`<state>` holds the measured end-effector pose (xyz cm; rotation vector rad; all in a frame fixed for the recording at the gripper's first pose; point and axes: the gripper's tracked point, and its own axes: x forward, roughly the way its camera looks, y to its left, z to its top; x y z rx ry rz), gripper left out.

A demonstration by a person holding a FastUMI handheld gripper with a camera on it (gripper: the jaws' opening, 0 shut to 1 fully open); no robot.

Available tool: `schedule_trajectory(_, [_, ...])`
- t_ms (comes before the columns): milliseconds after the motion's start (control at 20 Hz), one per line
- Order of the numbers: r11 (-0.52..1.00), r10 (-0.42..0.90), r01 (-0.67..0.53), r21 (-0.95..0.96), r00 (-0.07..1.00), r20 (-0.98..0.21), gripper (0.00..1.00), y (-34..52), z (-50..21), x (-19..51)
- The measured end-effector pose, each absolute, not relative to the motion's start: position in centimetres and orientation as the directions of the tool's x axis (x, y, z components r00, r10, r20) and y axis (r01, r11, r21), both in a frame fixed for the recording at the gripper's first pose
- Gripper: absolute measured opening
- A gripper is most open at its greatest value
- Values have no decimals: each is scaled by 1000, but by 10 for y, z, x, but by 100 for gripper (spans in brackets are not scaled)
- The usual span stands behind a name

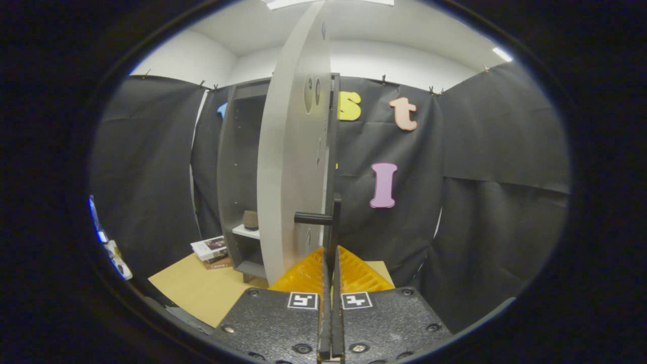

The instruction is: Open the shoe cabinet door, grab the shoes and put them into the shoe cabinet, then close the shoe cabinet door.

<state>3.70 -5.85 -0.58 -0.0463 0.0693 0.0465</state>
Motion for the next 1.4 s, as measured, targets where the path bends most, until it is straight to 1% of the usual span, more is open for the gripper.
schedule_trajectory(150, [994,105,-107,-15,992,-76,4,-50,-7,30])
schedule_trajectory(250, [993,88,-94,-67,992,-92,5,-57,-8,24])
schedule_trajectory(300, [993,77,-85,-84,992,-96,11,-59,-11,19])
schedule_trajectory(350, [992,68,-79,-97,992,-108,15,-58,-17,4])
schedule_trajectory(400, [992,56,-69,-110,991,-122,24,-59,-23,-11])
schedule_trajectory(600, [991,35,-57,-118,983,-182,81,-43,-58,-48])
schedule_trajectory(700, [993,46,-68,-92,974,-220,89,-21,-85,-60])
schedule_trajectory(800, [993,75,-96,-67,960,-269,91,9,-120,-64])
schedule_trajectory(900, [990,105,-130,-51,935,-338,91,42,-166,-60])
schedule_trajectory(1000, [987,134,-156,-28,914,-383,91,73,-205,-48])
schedule_trajectory(1400, [978,194,-200,51,812,-550,91,165,-349,48])
